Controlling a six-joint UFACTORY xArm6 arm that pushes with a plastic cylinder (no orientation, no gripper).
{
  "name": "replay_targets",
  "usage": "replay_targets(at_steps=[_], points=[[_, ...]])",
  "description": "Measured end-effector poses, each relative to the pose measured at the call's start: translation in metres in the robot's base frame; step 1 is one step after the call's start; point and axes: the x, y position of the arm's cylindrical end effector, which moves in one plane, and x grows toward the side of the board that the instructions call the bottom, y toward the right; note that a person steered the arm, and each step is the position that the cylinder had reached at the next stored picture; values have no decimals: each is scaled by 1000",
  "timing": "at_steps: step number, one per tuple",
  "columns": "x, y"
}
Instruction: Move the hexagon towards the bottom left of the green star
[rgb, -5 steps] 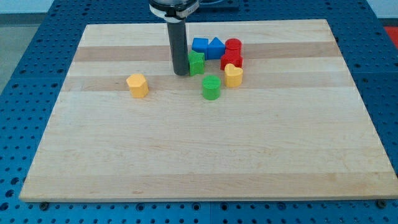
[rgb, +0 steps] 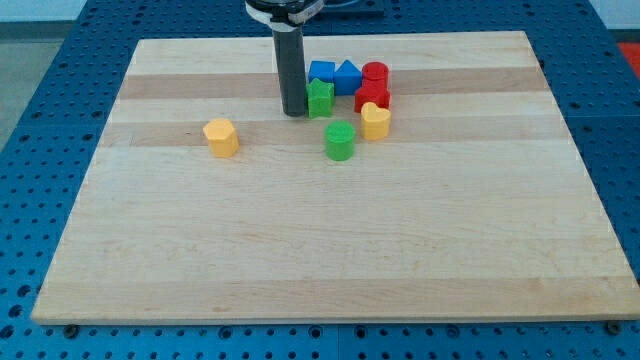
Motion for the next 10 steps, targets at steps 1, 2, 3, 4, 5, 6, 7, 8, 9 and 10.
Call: replay_targets(at_steps=[1, 2, 3, 4, 5, 6, 7, 8, 9, 10], points=[[12, -24], [14, -61], [14, -103], [18, -143], [37, -153], [57, -152], [59, -136], [59, -97], [59, -61], [58, -30]])
